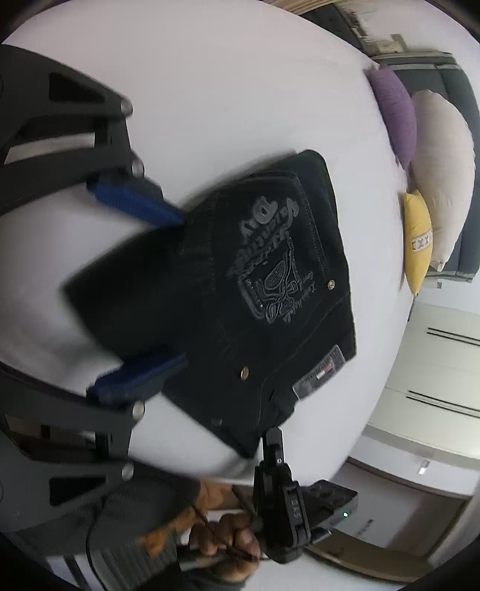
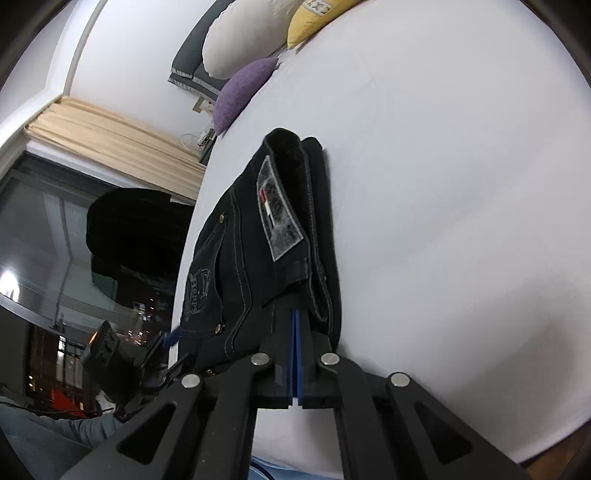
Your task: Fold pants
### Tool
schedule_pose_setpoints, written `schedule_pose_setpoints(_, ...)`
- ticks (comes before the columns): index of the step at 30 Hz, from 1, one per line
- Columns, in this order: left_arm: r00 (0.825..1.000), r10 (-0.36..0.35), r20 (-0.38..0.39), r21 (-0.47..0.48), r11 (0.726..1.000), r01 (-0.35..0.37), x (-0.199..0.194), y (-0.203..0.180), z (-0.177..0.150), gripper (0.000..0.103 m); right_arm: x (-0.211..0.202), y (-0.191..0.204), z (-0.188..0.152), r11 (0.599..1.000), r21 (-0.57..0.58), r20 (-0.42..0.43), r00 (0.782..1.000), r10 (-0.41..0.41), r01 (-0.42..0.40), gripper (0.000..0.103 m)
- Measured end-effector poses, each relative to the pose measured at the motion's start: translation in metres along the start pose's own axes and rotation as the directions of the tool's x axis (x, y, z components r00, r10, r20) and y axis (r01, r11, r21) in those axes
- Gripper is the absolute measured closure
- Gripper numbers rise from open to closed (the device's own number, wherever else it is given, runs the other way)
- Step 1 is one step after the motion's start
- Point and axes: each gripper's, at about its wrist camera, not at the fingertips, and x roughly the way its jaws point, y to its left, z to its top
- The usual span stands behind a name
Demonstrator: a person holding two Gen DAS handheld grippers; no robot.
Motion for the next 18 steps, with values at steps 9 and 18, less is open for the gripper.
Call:
schedule_pose_setpoints(9, 0.999, -0.040, 0.010, -0.230, 0.972, 0.041, -0.032, 0.056, 0.019, 0.061, -0.031, 0.011, 0.036, 1.000, -0.004, 0.102, 0.995, -0.005, 0.005, 0.057)
schedule_pose_setpoints(18, 0.965, -0.221, -0.139, -0.478, 0.868, 0.130, 0.040, 0.111, 0.040, 0.033, 0.049, -0.013, 0.069, 0.996, 0.090, -0.096, 0.995, 0.013, -0.005, 0.050)
